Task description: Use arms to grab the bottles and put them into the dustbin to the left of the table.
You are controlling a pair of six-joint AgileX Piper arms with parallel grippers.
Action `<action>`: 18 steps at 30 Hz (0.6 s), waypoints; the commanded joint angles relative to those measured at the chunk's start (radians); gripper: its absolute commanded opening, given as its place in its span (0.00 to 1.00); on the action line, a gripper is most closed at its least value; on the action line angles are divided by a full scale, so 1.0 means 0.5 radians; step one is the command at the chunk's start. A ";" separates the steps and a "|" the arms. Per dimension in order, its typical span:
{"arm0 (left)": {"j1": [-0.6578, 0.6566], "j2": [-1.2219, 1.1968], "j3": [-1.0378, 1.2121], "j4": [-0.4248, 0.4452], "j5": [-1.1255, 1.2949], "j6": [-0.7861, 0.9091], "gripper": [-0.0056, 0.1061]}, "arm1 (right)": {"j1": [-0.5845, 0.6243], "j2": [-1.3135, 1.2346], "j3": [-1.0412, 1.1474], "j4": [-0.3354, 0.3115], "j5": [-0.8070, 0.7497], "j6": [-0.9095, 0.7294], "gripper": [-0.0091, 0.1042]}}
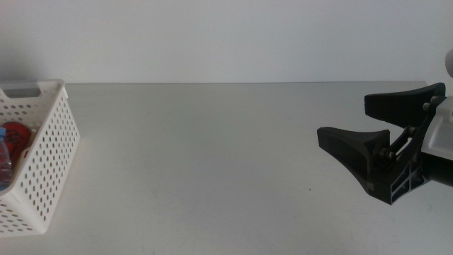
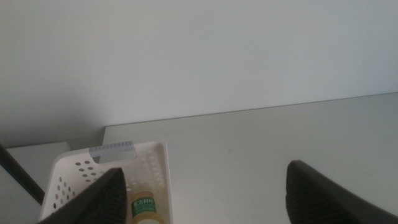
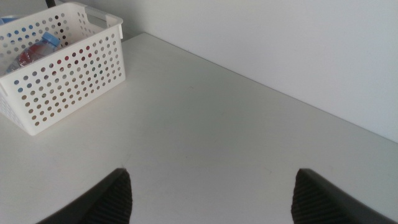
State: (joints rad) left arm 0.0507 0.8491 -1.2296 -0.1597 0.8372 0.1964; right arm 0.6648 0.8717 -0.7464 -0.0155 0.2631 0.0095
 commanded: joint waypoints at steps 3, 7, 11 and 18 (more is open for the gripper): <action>-0.005 -0.008 -0.012 -0.018 -0.153 -0.031 0.80 | 0.002 -0.027 0.036 -0.016 -0.148 -0.019 0.66; -0.005 -0.081 0.073 -0.040 -0.167 -0.030 0.80 | -0.119 -0.093 0.185 -0.016 -0.135 -0.019 0.66; -0.005 -0.217 0.330 -0.037 -0.328 -0.030 0.80 | -0.468 -0.264 0.344 -0.016 -0.135 -0.019 0.66; -0.005 -0.583 1.025 0.183 -0.896 -0.030 0.80 | -1.086 -0.817 0.746 -0.016 -0.135 -0.019 0.66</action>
State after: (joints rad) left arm 0.0507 0.5978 -0.7509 -0.0966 0.5305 0.1956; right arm 0.1741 0.5086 -0.3884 -0.0155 0.2628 0.0095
